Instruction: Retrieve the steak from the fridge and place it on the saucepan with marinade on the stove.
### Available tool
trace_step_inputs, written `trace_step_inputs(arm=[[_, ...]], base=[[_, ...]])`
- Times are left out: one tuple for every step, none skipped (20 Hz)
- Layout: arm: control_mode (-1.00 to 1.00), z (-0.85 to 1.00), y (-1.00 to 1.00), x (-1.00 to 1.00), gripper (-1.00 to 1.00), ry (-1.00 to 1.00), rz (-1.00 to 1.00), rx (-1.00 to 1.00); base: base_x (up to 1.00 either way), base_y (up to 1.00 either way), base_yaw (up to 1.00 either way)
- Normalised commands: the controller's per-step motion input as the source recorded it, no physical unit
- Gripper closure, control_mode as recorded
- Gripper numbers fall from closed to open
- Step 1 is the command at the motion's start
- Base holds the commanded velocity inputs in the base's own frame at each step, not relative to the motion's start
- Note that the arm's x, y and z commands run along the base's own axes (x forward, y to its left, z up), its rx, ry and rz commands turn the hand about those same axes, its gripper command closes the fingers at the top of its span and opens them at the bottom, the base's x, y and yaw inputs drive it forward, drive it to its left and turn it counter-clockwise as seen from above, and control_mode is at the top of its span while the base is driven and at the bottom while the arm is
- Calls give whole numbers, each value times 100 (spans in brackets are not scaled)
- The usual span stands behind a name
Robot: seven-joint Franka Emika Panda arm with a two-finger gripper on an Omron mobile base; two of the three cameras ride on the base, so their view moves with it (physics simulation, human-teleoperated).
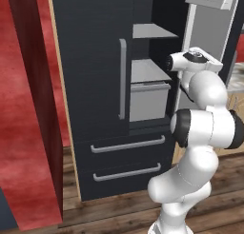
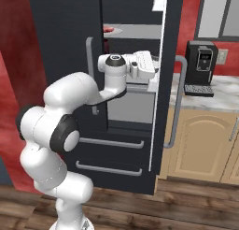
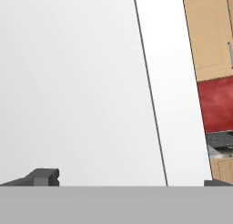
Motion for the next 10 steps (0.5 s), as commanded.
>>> trace_step_inputs(arm=[[-100,0,-33,0,-100,0,0,0],[-100,0,-32,0,-100,0,0,1],[-100,0,-31,0,-100,0,0,0],[-100,0,-31,0,-100,0,0,0],[-100,0,-31,0,-100,0,0,1],[-100,0,-31,0,-100,0,0,1],[-100,0,-31,0,-100,0,0,1],[-100,0,-31,0,-100,0,0,1],[-100,0,-30,0,-100,0,0,1],[-100,1,-30,0,-100,0,0,2]], base=[[0,0,0],[0,0,0],[0,0,0],[0,0,0],[0,0,0],[0,0,0],[0,0,0],[0,0,0],[0,0,0],[0,0,0]])
